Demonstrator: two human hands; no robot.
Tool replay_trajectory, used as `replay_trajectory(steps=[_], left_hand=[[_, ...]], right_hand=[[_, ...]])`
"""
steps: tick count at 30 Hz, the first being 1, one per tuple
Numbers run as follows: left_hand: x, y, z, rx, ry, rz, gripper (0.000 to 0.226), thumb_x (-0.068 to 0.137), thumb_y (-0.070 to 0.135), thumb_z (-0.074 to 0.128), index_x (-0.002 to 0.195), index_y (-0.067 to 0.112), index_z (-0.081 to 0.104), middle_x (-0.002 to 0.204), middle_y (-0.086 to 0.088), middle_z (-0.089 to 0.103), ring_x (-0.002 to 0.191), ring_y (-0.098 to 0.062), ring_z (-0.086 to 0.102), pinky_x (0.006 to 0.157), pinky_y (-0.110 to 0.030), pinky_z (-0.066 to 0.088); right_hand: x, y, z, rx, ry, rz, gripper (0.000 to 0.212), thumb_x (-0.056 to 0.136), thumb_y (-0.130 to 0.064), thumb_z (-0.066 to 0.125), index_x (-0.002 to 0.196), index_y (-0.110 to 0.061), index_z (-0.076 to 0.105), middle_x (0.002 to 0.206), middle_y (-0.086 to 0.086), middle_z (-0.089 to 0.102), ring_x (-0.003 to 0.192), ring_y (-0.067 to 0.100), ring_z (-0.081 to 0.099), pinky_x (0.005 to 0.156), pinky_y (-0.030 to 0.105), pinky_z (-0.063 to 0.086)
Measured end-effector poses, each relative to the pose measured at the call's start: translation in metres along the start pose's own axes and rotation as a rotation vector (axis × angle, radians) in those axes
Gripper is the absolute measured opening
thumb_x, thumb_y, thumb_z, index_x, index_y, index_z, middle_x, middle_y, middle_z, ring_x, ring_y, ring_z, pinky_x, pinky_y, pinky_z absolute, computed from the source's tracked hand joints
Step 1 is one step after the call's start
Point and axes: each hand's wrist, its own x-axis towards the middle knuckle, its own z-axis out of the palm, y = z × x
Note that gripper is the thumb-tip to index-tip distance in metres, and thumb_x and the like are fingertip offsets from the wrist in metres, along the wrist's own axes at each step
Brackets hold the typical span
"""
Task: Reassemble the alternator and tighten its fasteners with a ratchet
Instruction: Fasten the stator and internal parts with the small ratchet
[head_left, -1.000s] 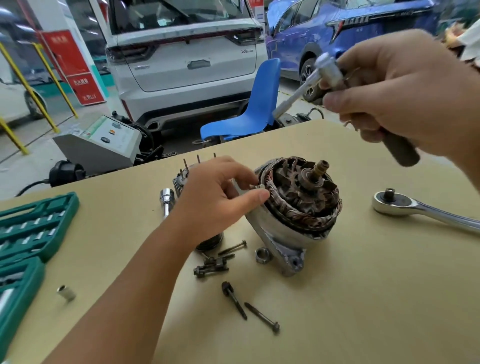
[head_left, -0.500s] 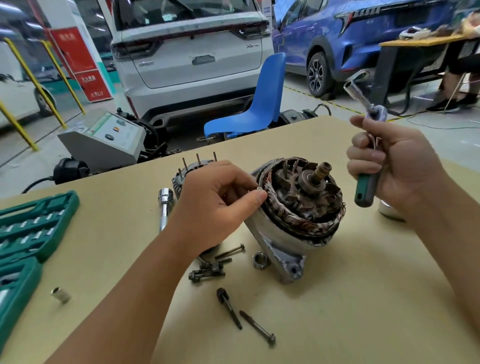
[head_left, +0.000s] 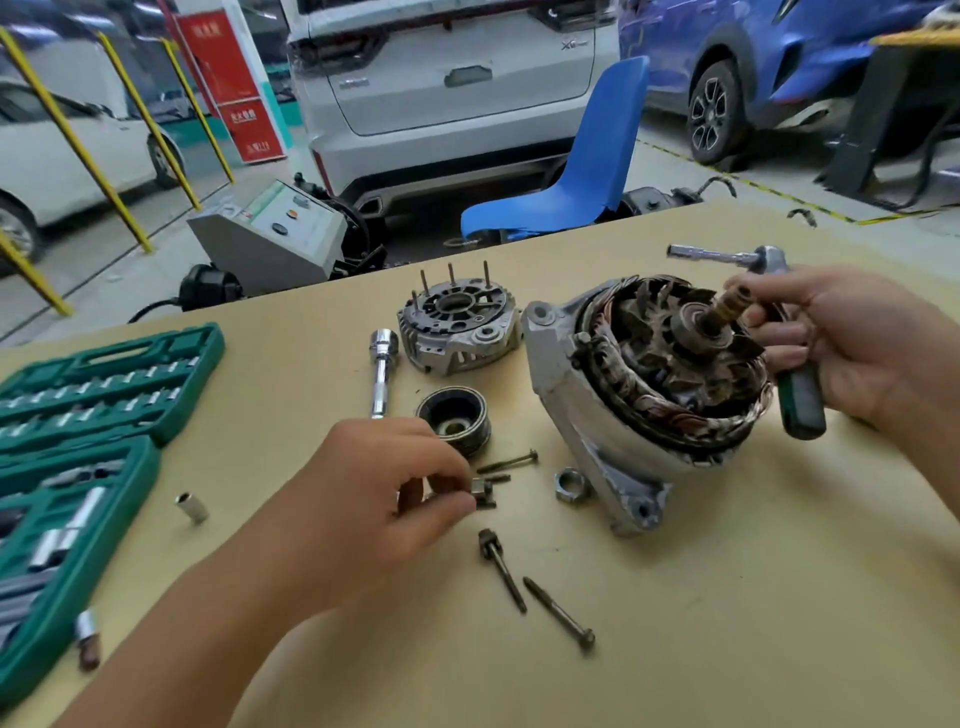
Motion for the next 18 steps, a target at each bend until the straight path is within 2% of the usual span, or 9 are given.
replay_trajectory(steps=[3,5,6,9,12,15,18], left_hand=[[-0.012,-0.006,-0.004,0.061,-0.077,-0.063,0.015,0.08,0.021,0.087,0.093,0.023,0.079,0.084,0.017,0.064,0.065,-0.003,0.056,0.063,-0.006,0.038],[-0.01,-0.006,-0.003,0.107,-0.063,-0.1,0.02,0.077,0.017,0.09,0.094,0.021,0.08,0.082,0.015,0.063,0.065,0.0,0.054,0.065,-0.006,0.038],[-0.008,-0.006,-0.001,0.113,-0.053,-0.132,0.021,0.077,0.016,0.09,0.094,0.022,0.08,0.082,0.014,0.062,0.066,-0.001,0.055,0.065,-0.007,0.039],[-0.009,-0.009,0.001,0.07,-0.033,-0.271,0.022,0.077,0.024,0.089,0.095,0.03,0.076,0.086,0.014,0.058,0.07,-0.007,0.059,0.062,-0.009,0.041],[-0.011,-0.014,-0.001,0.083,-0.067,-0.362,0.018,0.082,0.033,0.085,0.088,0.039,0.069,0.089,0.015,0.057,0.071,-0.005,0.06,0.062,-0.009,0.039],[-0.011,-0.016,-0.001,0.114,-0.114,-0.351,0.014,0.088,0.029,0.079,0.087,0.037,0.067,0.087,0.014,0.059,0.08,-0.001,0.056,0.067,-0.008,0.038],[-0.011,-0.015,-0.002,0.018,-0.1,-0.299,0.014,0.089,0.021,0.078,0.09,0.031,0.07,0.082,0.015,0.064,0.081,-0.003,0.06,0.067,-0.01,0.041]], right_hand=[[0.002,0.001,-0.001,-0.06,0.003,-0.027,0.015,0.098,-0.015,0.056,0.112,-0.016,0.053,0.057,-0.004,0.05,0.035,0.001,0.032,0.029,0.013,0.027],[0.002,0.003,-0.001,-0.078,0.014,-0.037,0.005,0.098,-0.012,0.053,0.101,-0.016,0.054,0.057,-0.003,0.049,0.035,0.001,0.031,0.029,0.013,0.027],[0.002,0.004,-0.002,-0.085,0.023,-0.04,0.007,0.098,-0.011,0.052,0.094,-0.016,0.054,0.057,-0.003,0.049,0.035,0.001,0.031,0.029,0.013,0.026],[0.0,0.006,0.0,-0.111,0.058,-0.041,0.017,0.097,-0.007,0.049,0.082,-0.017,0.051,0.052,-0.004,0.049,0.034,0.002,0.03,0.029,0.013,0.026],[-0.003,0.008,0.001,-0.107,0.067,-0.038,0.018,0.097,-0.007,0.05,0.081,-0.017,0.05,0.05,-0.005,0.049,0.033,0.002,0.031,0.03,0.012,0.026],[-0.005,0.01,0.004,-0.124,0.068,-0.036,0.02,0.097,-0.007,0.048,0.08,-0.018,0.05,0.047,-0.007,0.047,0.032,0.001,0.03,0.03,0.012,0.025],[-0.006,0.011,0.007,-0.136,0.048,-0.037,0.021,0.097,-0.006,0.045,0.08,-0.018,0.05,0.046,-0.008,0.045,0.032,0.001,0.029,0.029,0.011,0.023]])
